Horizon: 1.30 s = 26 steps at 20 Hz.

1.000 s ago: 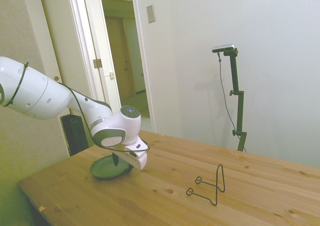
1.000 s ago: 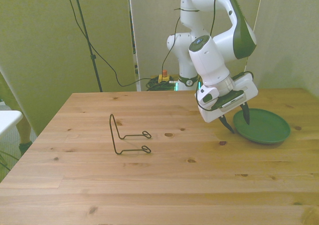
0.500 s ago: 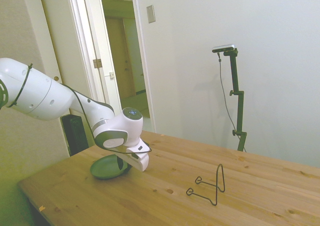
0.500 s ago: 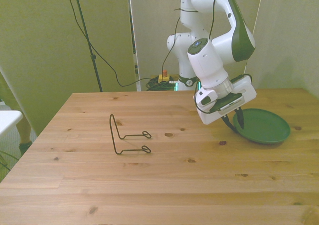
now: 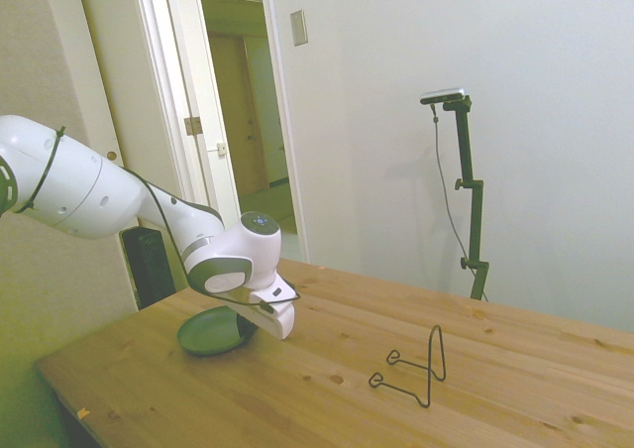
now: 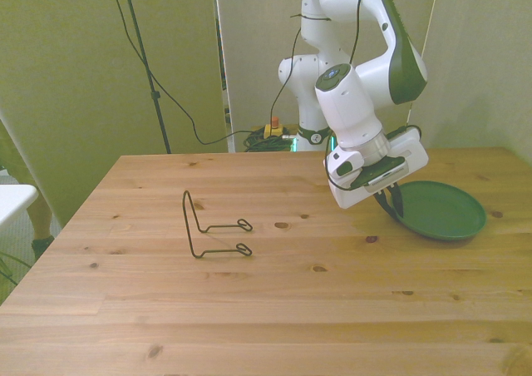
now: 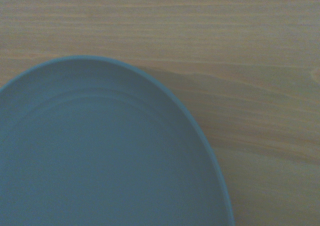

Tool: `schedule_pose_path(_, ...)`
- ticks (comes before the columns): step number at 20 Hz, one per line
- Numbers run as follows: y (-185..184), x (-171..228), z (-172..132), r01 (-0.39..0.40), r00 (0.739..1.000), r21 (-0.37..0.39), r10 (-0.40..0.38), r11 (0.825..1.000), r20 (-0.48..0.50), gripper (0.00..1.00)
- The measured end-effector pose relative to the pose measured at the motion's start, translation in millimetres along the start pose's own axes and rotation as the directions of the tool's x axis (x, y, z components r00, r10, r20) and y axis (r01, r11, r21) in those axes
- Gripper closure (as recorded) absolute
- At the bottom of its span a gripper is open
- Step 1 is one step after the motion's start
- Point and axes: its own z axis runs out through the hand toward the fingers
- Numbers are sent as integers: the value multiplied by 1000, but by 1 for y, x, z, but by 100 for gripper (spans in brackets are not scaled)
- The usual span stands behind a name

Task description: Load the plate

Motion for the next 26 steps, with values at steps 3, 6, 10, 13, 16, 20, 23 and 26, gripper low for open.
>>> schedule_pose_path(3,6,-6,-16,-12,999,-29,11,1000,-33,100)
schedule_pose_path(6,12,-13,-40,-29,997,-43,26,999,-78,100)
schedule_pose_path(10,25,-18,-73,-54,988,-66,44,996,-147,100)
schedule_pose_path(13,41,-19,-108,-93,970,-94,69,991,-234,100)
schedule_pose_path(16,61,-19,-152,-153,934,-127,101,980,-343,100)
schedule_pose_path(20,90,-21,-213,-233,868,-163,129,959,-480,100)
schedule_pose_path(23,109,-20,-245,-283,809,-195,124,939,-574,100)
schedule_pose_path(26,123,-11,-265,-328,755,-227,110,917,-647,100)
